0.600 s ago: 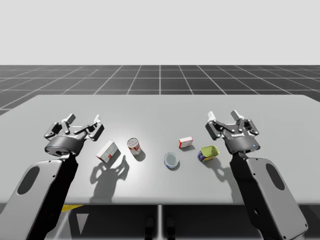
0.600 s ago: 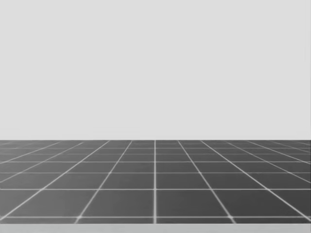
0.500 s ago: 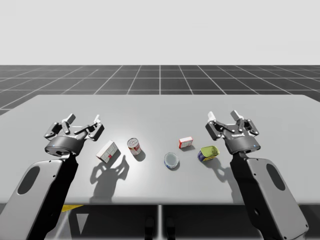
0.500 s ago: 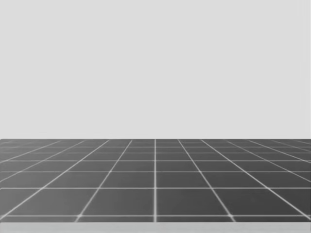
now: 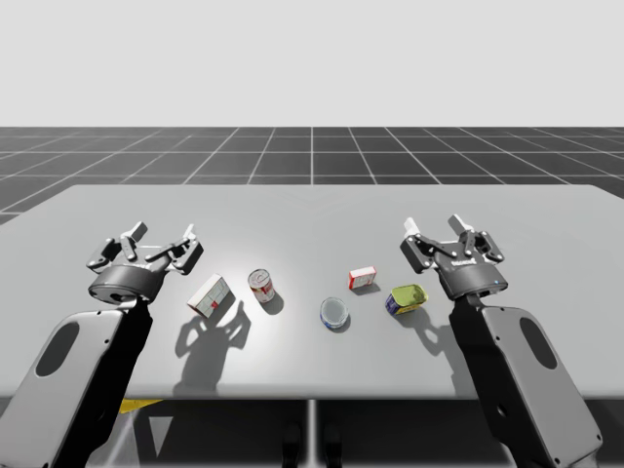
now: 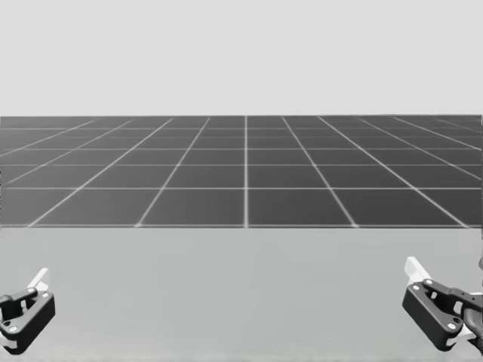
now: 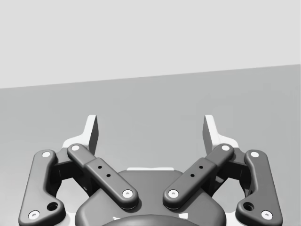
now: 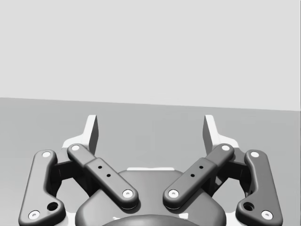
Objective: Grasp the gelatin box and hold it up.
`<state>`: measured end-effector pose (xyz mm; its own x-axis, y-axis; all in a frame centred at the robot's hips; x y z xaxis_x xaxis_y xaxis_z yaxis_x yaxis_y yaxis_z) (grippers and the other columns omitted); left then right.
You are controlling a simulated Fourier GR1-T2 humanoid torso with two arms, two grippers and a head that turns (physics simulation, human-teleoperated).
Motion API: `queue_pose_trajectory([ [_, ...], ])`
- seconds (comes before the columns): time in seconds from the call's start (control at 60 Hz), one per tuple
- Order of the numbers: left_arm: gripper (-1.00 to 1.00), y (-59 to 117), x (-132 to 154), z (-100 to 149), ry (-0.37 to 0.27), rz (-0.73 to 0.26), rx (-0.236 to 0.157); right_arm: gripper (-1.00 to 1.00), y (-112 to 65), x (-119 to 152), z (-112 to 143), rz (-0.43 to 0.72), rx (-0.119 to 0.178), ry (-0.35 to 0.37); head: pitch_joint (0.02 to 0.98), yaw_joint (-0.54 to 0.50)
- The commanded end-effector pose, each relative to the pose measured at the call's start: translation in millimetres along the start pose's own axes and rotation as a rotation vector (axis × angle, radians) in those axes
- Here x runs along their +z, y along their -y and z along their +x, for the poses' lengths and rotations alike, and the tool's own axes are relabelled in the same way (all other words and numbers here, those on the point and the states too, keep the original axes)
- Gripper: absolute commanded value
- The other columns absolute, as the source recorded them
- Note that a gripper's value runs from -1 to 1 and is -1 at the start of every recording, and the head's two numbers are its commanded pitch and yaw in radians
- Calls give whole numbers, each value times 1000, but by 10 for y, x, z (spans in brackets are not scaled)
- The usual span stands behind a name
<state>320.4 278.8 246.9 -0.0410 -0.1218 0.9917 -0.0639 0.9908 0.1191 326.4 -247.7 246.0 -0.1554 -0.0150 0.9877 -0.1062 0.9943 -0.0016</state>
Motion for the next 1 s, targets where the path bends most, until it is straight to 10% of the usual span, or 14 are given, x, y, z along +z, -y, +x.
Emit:
queue_pose_trajectory([
  [0.017, -1000, -4, -10, -10, -3, -1, -6, -1000, 6, -8, 5, -5, 4, -3, 423, 19],
  [0.517, -1000, -3, -20, -20, -4, -1, -15, -1000, 13, -10, 2, -19, 17, -10, 736, -54],
  [1.0, -1000, 27, -20, 14, 23, -15, 0, -1000, -4, -14, 13, -9, 9, -11, 800, -189],
])
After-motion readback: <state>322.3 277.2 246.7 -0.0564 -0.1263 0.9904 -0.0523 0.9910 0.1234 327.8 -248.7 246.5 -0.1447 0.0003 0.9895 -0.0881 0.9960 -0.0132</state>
